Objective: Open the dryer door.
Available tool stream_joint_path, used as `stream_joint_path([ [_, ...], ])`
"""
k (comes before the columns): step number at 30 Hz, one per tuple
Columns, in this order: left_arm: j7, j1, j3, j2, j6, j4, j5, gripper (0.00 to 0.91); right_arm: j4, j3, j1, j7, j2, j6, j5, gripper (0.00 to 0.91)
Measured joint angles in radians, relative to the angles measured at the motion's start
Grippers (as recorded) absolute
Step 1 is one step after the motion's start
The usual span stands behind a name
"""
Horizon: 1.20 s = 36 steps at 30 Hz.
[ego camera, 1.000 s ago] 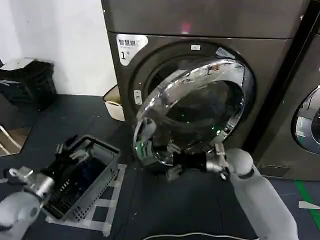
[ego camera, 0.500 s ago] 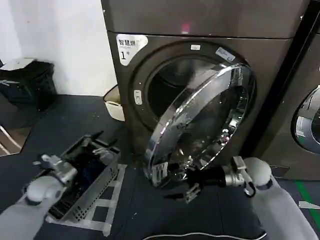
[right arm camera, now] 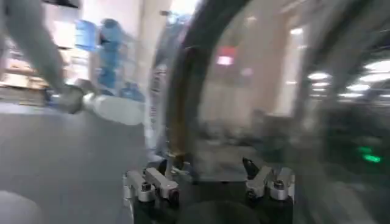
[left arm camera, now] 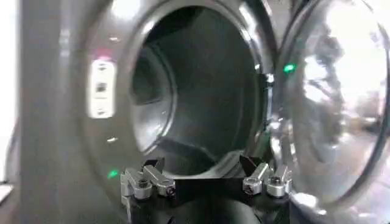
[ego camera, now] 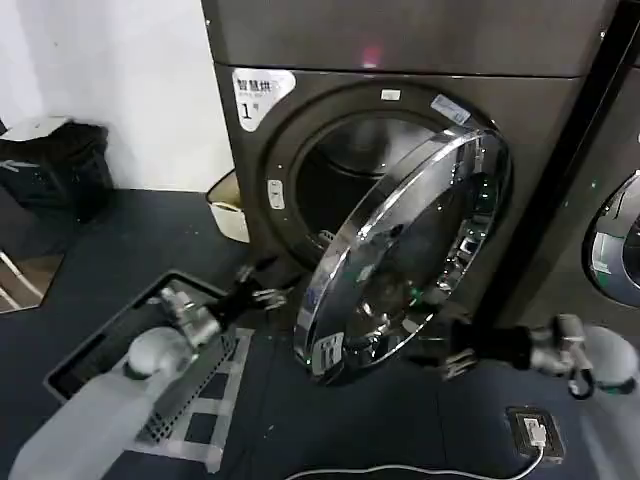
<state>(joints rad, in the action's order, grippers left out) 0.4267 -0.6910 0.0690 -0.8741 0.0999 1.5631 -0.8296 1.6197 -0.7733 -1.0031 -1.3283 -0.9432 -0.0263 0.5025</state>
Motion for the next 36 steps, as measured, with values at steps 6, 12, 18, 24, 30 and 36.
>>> stream_joint_path([
  [6, 0.066, 0.044, 0.075, -0.01, -0.002, 0.032, -0.024, 0.907, -0.001, -0.212, -0.066, 0.124, -0.026, -0.003, -0.004, 0.907],
  [12, 0.082, 0.069, 0.135, -0.012, -0.009, 0.07, -0.03, 0.907, 0.042, -0.402, -0.14, 0.257, -0.068, -0.009, -0.006, 0.907],
  [18, 0.086, 0.099, 0.21, -0.021, 0.009, 0.122, -0.018, 0.907, 0.109, -0.584, -0.219, 0.476, -0.089, -0.012, -0.004, 0.907],
  [24, 0.086, 0.137, 0.278, -0.054, 0.017, 0.133, -0.025, 0.907, 0.19, -0.699, -0.269, 0.719, -0.091, -0.069, -0.027, 0.907],
  [30, 0.065, 0.186, 0.36, -0.093, 0.043, 0.135, -0.006, 0.907, 0.256, -0.795, -0.318, 0.934, -0.109, -0.116, -0.072, 0.907],
  [36, 0.062, 0.26, 0.462, -0.135, 0.045, 0.118, -0.028, 0.907, 0.28, -0.908, -0.36, 1.105, -0.123, -0.154, -0.071, 0.907],
])
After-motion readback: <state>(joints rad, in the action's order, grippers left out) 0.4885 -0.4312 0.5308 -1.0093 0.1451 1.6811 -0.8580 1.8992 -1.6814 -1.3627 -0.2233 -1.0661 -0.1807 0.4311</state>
